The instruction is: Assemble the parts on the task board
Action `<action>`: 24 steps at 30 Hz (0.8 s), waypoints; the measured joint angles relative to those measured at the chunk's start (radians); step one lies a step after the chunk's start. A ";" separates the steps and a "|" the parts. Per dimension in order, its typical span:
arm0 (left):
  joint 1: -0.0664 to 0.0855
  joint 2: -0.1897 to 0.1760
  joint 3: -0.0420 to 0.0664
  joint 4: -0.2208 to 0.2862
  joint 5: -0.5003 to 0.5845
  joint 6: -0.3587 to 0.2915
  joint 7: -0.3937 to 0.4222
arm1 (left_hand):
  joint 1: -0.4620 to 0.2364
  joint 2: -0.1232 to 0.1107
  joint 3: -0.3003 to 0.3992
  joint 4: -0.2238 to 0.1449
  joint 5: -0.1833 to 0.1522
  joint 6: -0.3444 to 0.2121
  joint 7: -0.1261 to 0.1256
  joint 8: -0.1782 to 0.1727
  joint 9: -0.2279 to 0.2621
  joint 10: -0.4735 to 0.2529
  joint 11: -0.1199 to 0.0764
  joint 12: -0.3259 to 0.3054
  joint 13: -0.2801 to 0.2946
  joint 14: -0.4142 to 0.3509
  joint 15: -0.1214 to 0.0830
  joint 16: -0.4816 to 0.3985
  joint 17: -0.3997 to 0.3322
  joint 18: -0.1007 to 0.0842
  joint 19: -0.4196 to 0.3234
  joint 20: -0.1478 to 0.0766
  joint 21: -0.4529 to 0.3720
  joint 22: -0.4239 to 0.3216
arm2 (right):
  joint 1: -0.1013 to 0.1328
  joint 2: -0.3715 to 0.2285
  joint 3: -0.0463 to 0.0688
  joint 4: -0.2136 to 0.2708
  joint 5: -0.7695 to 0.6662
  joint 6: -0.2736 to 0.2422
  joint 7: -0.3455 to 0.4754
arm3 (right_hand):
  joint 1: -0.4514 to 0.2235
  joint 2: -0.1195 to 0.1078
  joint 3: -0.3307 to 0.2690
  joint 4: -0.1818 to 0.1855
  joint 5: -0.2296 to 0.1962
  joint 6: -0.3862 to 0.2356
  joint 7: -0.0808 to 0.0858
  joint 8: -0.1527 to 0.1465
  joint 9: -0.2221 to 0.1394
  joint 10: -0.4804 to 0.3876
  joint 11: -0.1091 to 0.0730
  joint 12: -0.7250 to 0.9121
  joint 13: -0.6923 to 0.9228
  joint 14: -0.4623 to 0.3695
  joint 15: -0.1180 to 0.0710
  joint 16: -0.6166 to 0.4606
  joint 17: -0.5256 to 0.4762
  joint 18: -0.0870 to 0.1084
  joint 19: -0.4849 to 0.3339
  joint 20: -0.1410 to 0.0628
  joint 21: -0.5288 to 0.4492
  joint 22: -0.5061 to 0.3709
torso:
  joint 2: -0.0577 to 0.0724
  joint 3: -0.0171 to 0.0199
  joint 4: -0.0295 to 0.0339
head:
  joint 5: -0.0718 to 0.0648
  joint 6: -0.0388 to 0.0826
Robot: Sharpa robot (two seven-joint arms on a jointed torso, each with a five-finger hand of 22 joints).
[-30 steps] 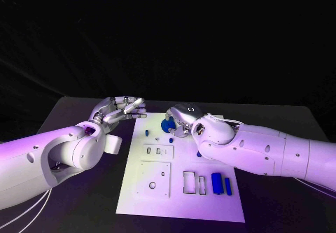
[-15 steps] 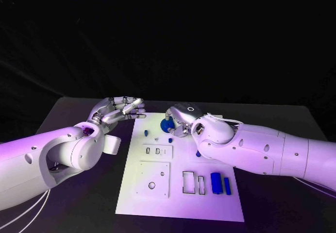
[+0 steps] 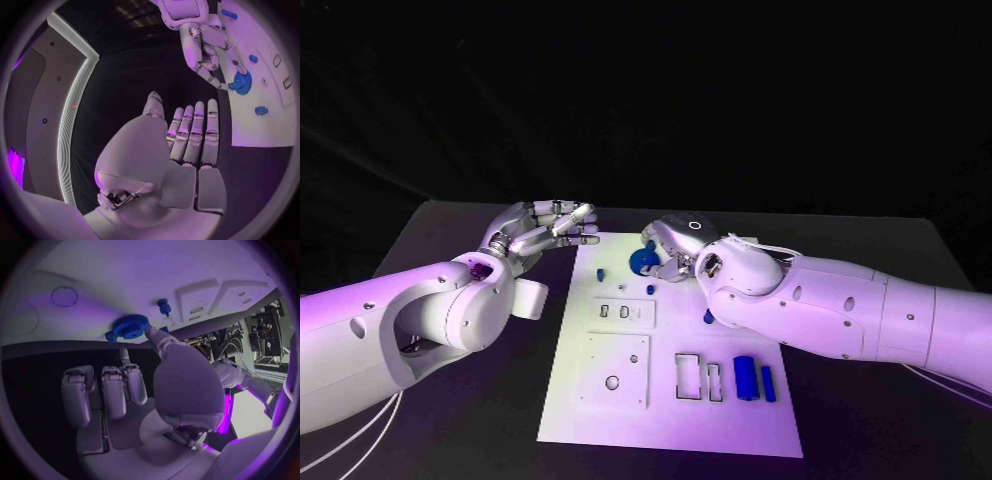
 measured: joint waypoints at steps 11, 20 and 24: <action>0.000 0.001 0.000 -0.003 0.000 0.000 -0.001 | -0.004 0.004 0.000 0.000 0.000 -0.001 0.002 0.000 0.000 0.000 0.000 0.000 0.000 0.000 0.000 0.000 0.000 0.000 0.000 0.000 0.000 0.000 | 0.000 -0.007 0.000 -0.004 0.049 0.024 -0.001 | -0.010 0.010 0.017 0.050 0.032 0.037 -0.011 0.019 -0.003 0.004 -0.004 0.016 0.000 0.000 0.000 0.000 0.000 0.000 0.000 0.000 0.000 0.000 | 0.000 0.0000 -0.0006 | 0.001 -0.001; 0.000 0.002 0.000 -0.007 0.000 0.000 -0.002 | -0.004 0.004 0.000 0.000 0.000 -0.001 0.002 0.000 0.000 0.000 0.000 0.000 0.000 0.000 0.000 0.000 0.001 0.000 0.000 0.000 0.000 0.000 | 0.000 -0.044 0.000 0.021 0.088 0.026 0.001 | -0.020 0.020 0.022 0.074 0.044 0.044 -0.016 0.023 -0.007 0.007 -0.007 0.026 0.000 0.000 0.000 0.000 0.000 0.000 0.000 0.000 0.000 0.000 | -0.001 0.0002 -0.0005 | 0.002 0.001; 0.000 0.002 0.000 -0.013 0.000 0.000 -0.002 | 0.000 0.008 -0.003 0.003 0.000 -0.001 0.002 0.000 0.001 0.000 0.000 0.000 0.000 0.000 0.000 0.000 0.001 0.000 0.000 0.000 0.000 0.000 | 0.004 -0.108 0.005 0.076 0.103 0.003 0.003 | -0.020 0.020 0.022 0.074 0.044 0.048 -0.013 0.023 -0.007 0.007 -0.007 0.026 0.001 -0.004 -0.004 0.000 0.000 0.000 0.000 0.000 0.000 0.000 | -0.003 0.0014 -0.0027 | 0.003 0.003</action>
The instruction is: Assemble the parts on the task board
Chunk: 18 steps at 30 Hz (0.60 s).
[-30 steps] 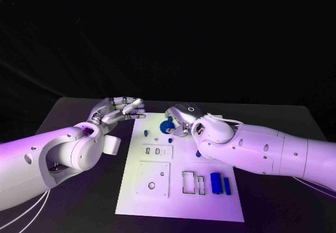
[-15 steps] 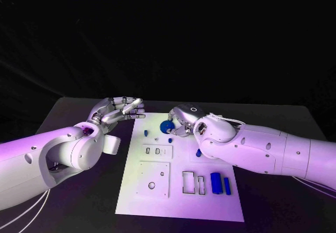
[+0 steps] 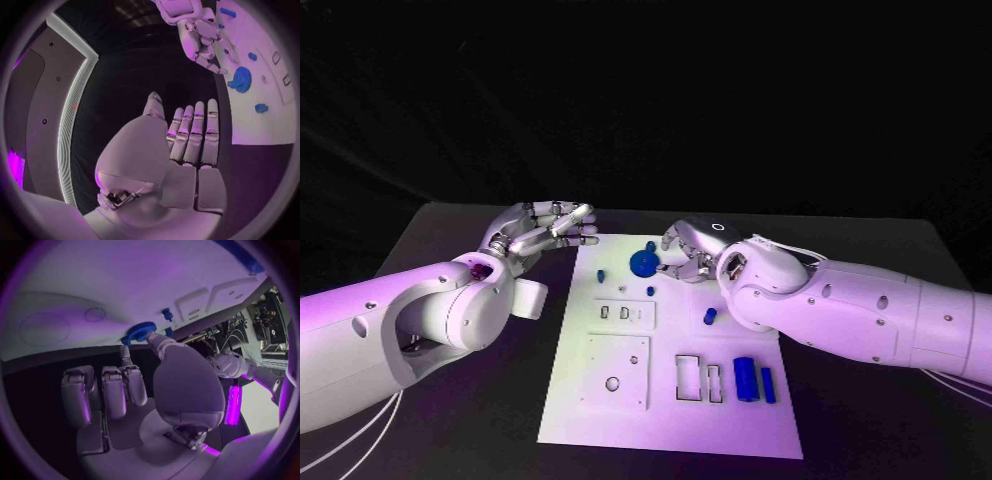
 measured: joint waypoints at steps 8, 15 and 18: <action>0.000 0.003 0.000 -0.020 0.000 0.001 0.000 | 0.000 0.000 0.000 0.000 0.000 0.000 0.000 0.000 0.000 0.000 0.000 0.000 0.000 -0.004 0.004 0.000 0.001 0.000 0.000 0.000 0.000 0.000 | 0.048 -0.186 0.007 0.118 0.149 -0.049 0.069 | 0.053 -0.008 0.031 -0.012 0.018 0.000 0.000 0.004 -0.010 0.000 0.000 -0.021 0.000 0.000 0.000 0.000 0.000 0.000 0.000 0.000 -0.024 0.000 | -0.009 0.0033 -0.0135 | -0.003 0.005; 0.000 0.007 -0.001 -0.035 0.001 0.004 0.000 | 0.000 0.000 -0.003 -0.003 0.000 0.000 0.000 0.000 0.000 0.000 0.000 0.000 0.000 -0.004 0.004 0.000 0.001 0.000 0.000 0.000 0.000 -0.001 | 0.064 -0.313 0.006 0.120 0.404 -0.035 0.249 | 0.174 -0.037 0.067 -0.110 0.019 -0.020 0.012 -0.006 -0.028 -0.014 0.004 -0.046 0.000 0.000 0.000 0.000 0.000 0.000 0.000 0.000 -0.050 0.000 | -0.019 0.0099 -0.0278 | -0.009 0.011; -0.001 0.010 -0.001 -0.040 0.001 0.005 0.000 | 0.000 0.000 -0.003 -0.003 0.000 0.000 0.000 0.000 0.000 0.000 0.000 0.000 0.000 -0.004 0.004 0.000 0.001 0.000 0.000 0.000 0.000 -0.001 | 0.063 -0.344 0.003 0.103 0.482 -0.014 0.321 | 0.174 -0.037 0.062 -0.115 0.024 -0.020 0.012 -0.006 -0.029 -0.014 0.004 -0.046 0.000 0.000 0.000 0.000 0.000 0.000 0.000 0.000 -0.050 0.000 | -0.023 0.0134 -0.0333 | -0.014 0.013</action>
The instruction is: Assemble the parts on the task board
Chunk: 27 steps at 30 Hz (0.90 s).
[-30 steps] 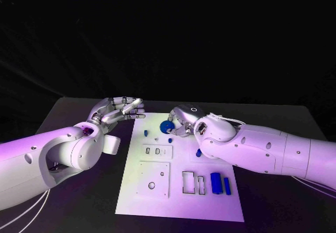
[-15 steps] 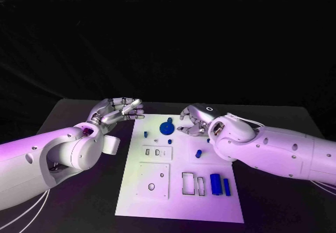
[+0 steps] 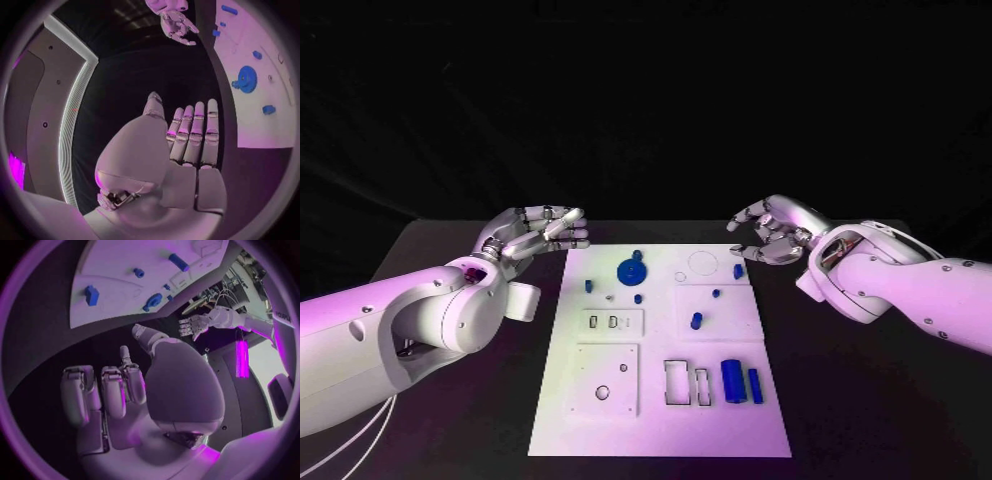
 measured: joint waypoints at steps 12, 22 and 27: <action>-0.001 0.007 -0.001 -0.014 0.000 0.007 0.001 | 0.000 0.000 0.000 0.000 0.000 0.000 0.000 0.000 0.000 0.000 0.000 0.000 0.000 0.000 0.000 0.000 0.001 0.000 0.000 0.000 0.000 0.000 | -0.052 -0.016 -0.008 -0.086 0.080 0.052 0.101 | 0.000 0.000 -0.014 -0.008 0.017 0.000 0.000 0.000 -0.004 0.000 0.000 0.000 0.000 0.000 0.000 0.000 0.000 0.000 0.000 0.000 0.000 0.000 | -0.004 0.0084 -0.0075 | -0.007 0.002; -0.001 0.006 -0.001 -0.015 0.000 0.008 0.001 | 0.000 0.000 0.000 0.000 0.000 0.000 0.000 0.000 0.001 0.000 0.000 0.000 0.000 0.000 0.000 -0.004 0.002 0.000 0.000 0.000 0.000 0.000 | -0.071 0.012 -0.008 -0.128 0.077 0.057 0.104 | 0.000 0.000 -0.022 -0.011 0.030 -0.003 0.003 0.000 -0.008 0.000 0.000 0.000 0.000 0.000 0.000 0.000 0.000 0.000 0.000 0.000 0.000 0.000 | -0.001 0.0090 -0.0045 | -0.006 -0.002; -0.001 0.005 -0.001 -0.013 0.000 0.008 0.002 | 0.000 0.000 0.000 0.000 0.000 0.000 0.000 0.000 0.001 0.000 0.000 0.000 0.000 0.000 0.000 -0.004 0.002 0.000 0.000 0.000 0.000 0.000 | -0.076 0.030 -0.008 -0.146 0.073 0.057 0.100 | 0.000 0.000 -0.022 -0.011 0.034 -0.010 0.003 -0.004 -0.009 0.000 0.000 0.000 0.000 0.000 0.000 0.000 0.000 0.000 0.000 0.000 0.000 0.000 | -0.001 0.0090 -0.0051 | -0.005 -0.006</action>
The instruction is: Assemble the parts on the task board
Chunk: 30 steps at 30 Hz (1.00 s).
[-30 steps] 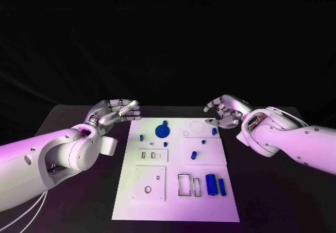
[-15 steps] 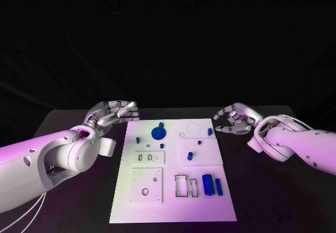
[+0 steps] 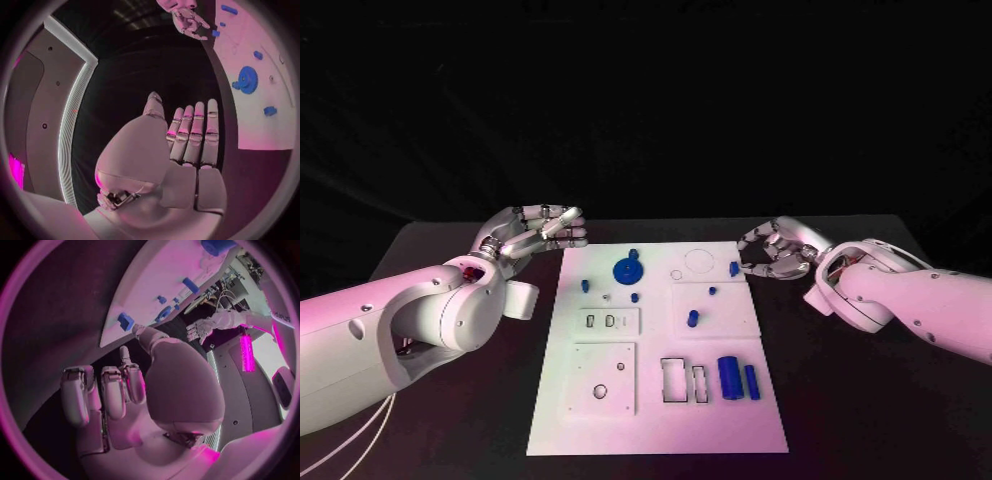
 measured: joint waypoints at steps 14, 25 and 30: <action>0.000 -0.007 0.000 0.002 0.000 0.000 0.000 | 0.004 0.004 0.000 0.000 0.000 0.000 0.000 0.000 0.001 0.000 0.000 0.000 0.000 0.000 0.000 0.000 0.001 0.000 0.000 0.000 0.000 -0.001 | -0.029 0.020 0.000 -0.016 -0.023 0.022 -0.017 | 0.000 0.000 0.000 0.000 0.008 0.000 0.000 0.000 -0.001 0.000 0.000 0.006 0.000 0.000 0.000 0.000 0.000 0.000 0.000 0.000 0.005 0.001 | 0.000 0.0000 -0.0005 | 0.008 -0.012; 0.000 -0.007 0.000 0.002 0.000 0.000 0.000 | 0.004 0.004 0.000 0.000 0.000 0.000 0.000 0.000 0.001 0.000 0.000 0.000 0.000 0.000 0.000 0.000 0.001 0.000 0.000 0.000 0.000 -0.001 | -0.031 0.034 0.000 -0.023 -0.032 0.024 -0.025 | -0.011 0.011 0.000 0.000 0.012 0.014 -0.002 0.006 -0.002 0.007 0.000 0.023 0.000 0.000 0.000 0.000 0.000 0.000 0.000 0.000 0.013 0.001 | -0.002 0.0006 -0.0016 | 0.010 -0.016; 0.000 -0.008 0.000 0.002 0.000 0.000 0.000 | 0.004 0.004 -0.003 -0.003 0.000 0.000 0.000 0.000 0.002 0.000 0.000 0.000 0.000 0.000 0.000 0.000 0.002 0.000 0.000 0.000 0.000 -0.001 | -0.032 0.043 0.000 -0.033 -0.032 0.021 -0.031 | -0.017 0.017 0.002 0.002 0.012 0.018 -0.004 0.010 -0.004 0.007 0.000 0.024 0.000 0.000 0.000 0.000 0.000 0.000 0.000 0.000 0.017 0.000 | -0.002 0.0004 -0.0011 | 0.009 -0.017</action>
